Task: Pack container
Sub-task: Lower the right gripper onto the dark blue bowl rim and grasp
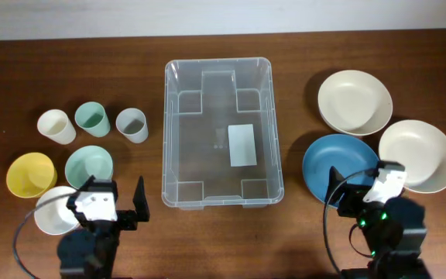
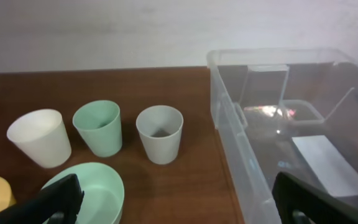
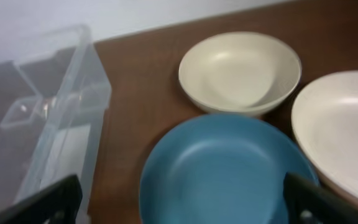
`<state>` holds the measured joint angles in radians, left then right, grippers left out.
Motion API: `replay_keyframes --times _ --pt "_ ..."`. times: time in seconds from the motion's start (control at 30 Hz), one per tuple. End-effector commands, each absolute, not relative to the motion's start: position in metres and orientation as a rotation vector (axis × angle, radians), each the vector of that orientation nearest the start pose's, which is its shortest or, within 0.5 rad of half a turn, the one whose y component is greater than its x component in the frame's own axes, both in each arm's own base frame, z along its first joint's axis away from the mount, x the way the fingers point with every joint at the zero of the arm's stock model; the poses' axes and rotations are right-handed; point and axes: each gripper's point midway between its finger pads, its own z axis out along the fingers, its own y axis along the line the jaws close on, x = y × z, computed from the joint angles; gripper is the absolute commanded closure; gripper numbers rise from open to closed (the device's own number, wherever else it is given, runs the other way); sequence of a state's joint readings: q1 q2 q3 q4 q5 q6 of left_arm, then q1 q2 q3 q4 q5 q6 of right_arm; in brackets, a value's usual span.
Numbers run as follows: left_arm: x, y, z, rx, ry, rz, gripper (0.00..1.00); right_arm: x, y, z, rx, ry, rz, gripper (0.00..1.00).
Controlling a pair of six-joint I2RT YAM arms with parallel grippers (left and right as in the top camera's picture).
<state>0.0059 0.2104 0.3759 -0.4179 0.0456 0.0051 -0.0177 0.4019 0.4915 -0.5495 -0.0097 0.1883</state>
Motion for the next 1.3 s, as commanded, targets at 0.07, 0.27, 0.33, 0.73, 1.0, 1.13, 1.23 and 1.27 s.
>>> replay_keyframes --times 0.07,0.27,0.33,0.73,1.0,1.13,1.23,1.27 --pt "0.241 -0.009 0.239 0.025 1.928 -0.067 0.00 0.239 -0.017 0.223 0.334 2.149 0.087 0.01" --pt "0.253 -0.009 0.247 0.017 2.133 -0.073 0.00 0.235 -0.021 0.247 0.445 2.325 0.153 0.01" --pt "0.258 -0.009 0.252 0.015 2.206 -0.075 0.00 0.230 -0.027 0.255 0.490 2.373 0.144 0.01" --pt "0.272 -0.009 0.284 0.052 2.385 -0.063 0.00 0.215 -0.050 0.219 0.716 2.555 0.260 0.01" --pt "0.277 -0.008 0.286 0.051 2.373 -0.058 0.00 0.207 -0.078 0.137 0.986 2.625 0.313 0.01" --pt "0.279 -0.008 0.282 0.051 2.385 -0.059 0.00 0.209 -0.094 0.097 1.095 2.619 0.323 0.01" --pt "0.281 -0.008 0.279 0.050 2.399 -0.060 0.00 0.216 -0.098 0.073 1.107 2.636 0.341 0.01" --pt "0.282 -0.008 0.277 0.050 2.405 -0.060 0.00 0.217 -0.098 0.067 1.112 2.643 0.349 0.01"
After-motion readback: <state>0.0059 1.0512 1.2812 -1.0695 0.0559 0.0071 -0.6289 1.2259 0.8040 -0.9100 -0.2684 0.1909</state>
